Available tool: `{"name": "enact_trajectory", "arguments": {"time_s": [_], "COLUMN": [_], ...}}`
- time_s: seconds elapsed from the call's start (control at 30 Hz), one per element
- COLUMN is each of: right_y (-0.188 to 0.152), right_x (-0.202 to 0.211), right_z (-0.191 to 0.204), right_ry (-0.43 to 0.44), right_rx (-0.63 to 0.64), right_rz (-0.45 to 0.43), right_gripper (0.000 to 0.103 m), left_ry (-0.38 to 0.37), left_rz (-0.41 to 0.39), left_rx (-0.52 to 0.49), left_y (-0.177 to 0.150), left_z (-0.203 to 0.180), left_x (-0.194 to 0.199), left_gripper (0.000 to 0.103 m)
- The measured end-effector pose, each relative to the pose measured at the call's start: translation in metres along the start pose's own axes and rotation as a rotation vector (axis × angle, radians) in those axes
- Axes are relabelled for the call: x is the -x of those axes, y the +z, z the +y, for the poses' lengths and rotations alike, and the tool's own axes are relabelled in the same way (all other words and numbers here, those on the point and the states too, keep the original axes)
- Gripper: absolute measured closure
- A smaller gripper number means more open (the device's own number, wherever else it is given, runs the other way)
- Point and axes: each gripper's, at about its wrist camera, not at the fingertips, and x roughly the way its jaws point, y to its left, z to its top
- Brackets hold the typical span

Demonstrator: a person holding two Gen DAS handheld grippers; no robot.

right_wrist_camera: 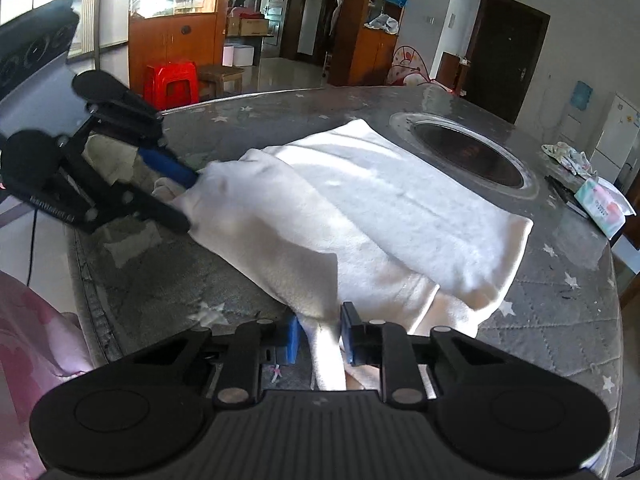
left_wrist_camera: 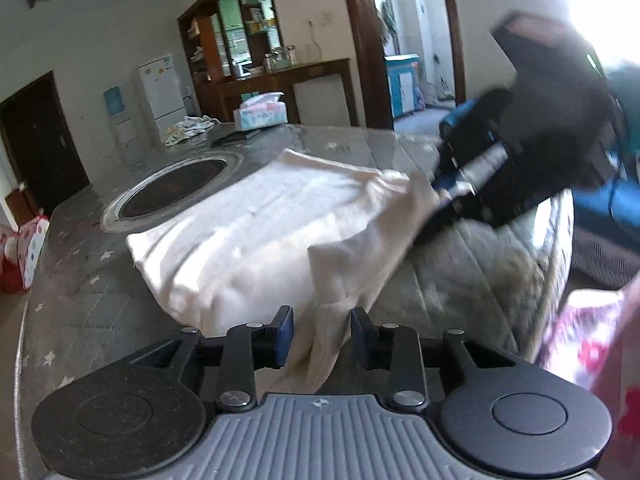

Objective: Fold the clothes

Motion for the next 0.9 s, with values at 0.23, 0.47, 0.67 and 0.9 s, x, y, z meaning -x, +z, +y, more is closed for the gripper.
{"name": "enact_trajectory", "arguments": {"time_s": [0.23, 0.47, 0.67, 0.9], "right_y": [-0.001, 0.002, 0.008, 0.016], "right_x": [0.000, 0.013, 0.050, 0.114], "right_z": [0.007, 0.010, 0.021, 0.046], "right_ry": [-0.025, -0.025, 0.019, 0.093], "right_rx": [0.021, 0.005, 0.024, 0.057], "right_rz": [0.004, -0.032, -0.051, -0.042], "right_gripper": [0.085, 0.093, 0.094, 0.094], "left_ry": [0.008, -0.027, -0.071, -0.107], "left_rz": [0.001, -0.042, -0.059, -0.109], "left_rx": [-0.008, 0.078, 0.086, 0.129], "left_y": [-0.010, -0.002, 0.005, 0.017], "left_z": [0.004, 0.016, 0.007, -0.002], "left_x": [-0.001, 0.016, 0.054, 0.113], "left_gripper": [0.089, 0.098, 0.098, 0.098]}}
